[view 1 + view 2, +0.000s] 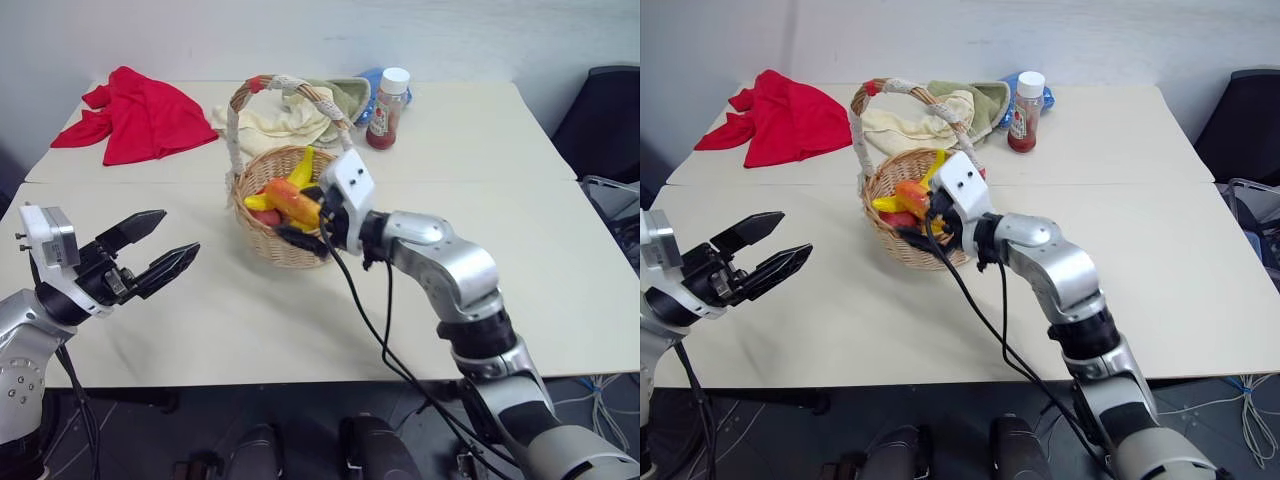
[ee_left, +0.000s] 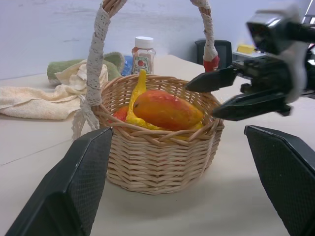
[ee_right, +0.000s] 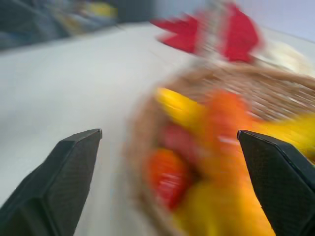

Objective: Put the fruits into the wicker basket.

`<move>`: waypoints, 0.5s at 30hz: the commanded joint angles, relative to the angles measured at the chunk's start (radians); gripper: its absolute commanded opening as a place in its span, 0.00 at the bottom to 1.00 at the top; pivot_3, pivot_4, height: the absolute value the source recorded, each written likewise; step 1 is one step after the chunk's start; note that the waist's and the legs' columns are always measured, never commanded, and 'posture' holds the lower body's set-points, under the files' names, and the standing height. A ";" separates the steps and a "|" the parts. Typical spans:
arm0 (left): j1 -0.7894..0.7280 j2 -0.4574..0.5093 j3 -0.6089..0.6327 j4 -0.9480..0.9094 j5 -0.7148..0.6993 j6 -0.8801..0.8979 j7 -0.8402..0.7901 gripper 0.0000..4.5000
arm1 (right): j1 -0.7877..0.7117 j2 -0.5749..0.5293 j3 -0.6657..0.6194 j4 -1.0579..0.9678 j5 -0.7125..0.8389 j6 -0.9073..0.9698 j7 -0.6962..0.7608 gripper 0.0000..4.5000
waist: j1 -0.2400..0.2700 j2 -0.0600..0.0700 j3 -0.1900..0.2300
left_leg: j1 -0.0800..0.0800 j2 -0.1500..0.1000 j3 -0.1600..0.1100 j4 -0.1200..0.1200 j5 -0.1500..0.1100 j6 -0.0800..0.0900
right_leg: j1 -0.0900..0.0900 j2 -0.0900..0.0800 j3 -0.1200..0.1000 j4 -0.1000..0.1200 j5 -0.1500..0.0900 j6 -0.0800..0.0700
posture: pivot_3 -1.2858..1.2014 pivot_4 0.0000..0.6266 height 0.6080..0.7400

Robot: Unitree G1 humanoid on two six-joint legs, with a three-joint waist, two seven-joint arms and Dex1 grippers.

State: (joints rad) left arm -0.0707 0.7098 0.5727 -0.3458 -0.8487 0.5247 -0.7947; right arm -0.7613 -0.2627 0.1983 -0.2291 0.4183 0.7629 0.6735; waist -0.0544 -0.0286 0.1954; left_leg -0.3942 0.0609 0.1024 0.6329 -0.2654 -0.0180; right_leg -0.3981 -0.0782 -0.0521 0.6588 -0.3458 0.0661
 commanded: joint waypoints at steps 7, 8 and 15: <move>0.045 0.025 0.049 -0.050 -0.054 0.003 -0.023 1.00 | 0.249 -0.279 -0.322 -0.069 0.221 -0.076 0.247 0.99 | 0.015 -0.001 -0.001 | 0.003 -0.001 0.001 0.000 -0.002 0.004 | 0.004 -0.001 0.000 -0.005 0.000 0.001 | 0.52 0.24 1.00; 0.054 0.023 0.053 -0.055 -0.065 0.012 -0.017 1.00 | 0.234 -0.288 -0.352 -0.027 0.225 -0.089 0.243 0.99 | 0.011 -0.001 -0.001 | 0.004 0.000 0.003 0.000 -0.002 0.004 | 0.004 -0.001 0.001 -0.004 0.001 0.001 | 0.52 0.24 1.00; 0.079 0.019 0.054 -0.071 -0.077 0.020 0.003 1.00 | 0.003 -0.240 -0.271 0.357 0.042 -0.406 0.304 0.99 | -0.006 -0.001 -0.001 | 0.007 0.002 0.004 -0.003 0.001 -0.001 | 0.003 0.002 0.002 -0.002 0.001 -0.001 | 0.52 0.24 1.00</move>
State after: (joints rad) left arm 0.0100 0.7211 0.6111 -0.3860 -0.9122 0.5555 -0.7940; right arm -0.7127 -0.5273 -0.0972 0.0861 0.4801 0.4309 0.9562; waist -0.0607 -0.0297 0.1949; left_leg -0.3870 0.0634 0.1069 0.6304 -0.2643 -0.0192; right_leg -0.3949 -0.0752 -0.0499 0.6566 -0.3450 0.0648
